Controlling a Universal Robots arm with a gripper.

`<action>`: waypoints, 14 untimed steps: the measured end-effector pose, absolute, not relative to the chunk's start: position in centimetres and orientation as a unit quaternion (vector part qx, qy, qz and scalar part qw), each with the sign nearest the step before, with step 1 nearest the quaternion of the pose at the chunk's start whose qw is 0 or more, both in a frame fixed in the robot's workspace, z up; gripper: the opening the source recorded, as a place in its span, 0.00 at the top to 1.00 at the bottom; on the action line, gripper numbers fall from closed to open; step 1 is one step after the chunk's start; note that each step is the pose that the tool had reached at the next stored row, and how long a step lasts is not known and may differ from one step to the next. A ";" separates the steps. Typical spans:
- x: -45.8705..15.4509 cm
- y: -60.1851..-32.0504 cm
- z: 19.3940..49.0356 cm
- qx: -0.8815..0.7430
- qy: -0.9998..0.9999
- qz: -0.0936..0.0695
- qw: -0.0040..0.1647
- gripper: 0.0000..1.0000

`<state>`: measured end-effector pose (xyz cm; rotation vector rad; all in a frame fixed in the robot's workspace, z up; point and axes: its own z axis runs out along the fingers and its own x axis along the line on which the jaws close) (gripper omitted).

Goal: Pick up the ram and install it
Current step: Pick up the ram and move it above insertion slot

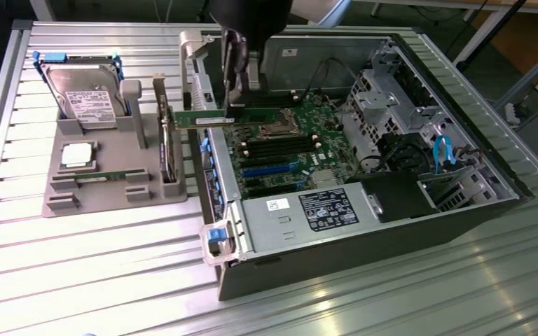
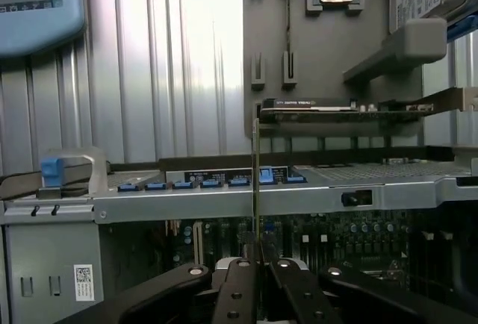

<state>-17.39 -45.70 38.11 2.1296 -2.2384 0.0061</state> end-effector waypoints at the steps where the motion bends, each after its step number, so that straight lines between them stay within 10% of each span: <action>1: -17.0 -45.7 38.1 0.689 -0.724 0.002 0.026 0.89; 14: -11.7 -45.7 38.1 0.691 -0.722 0.003 0.027 0.89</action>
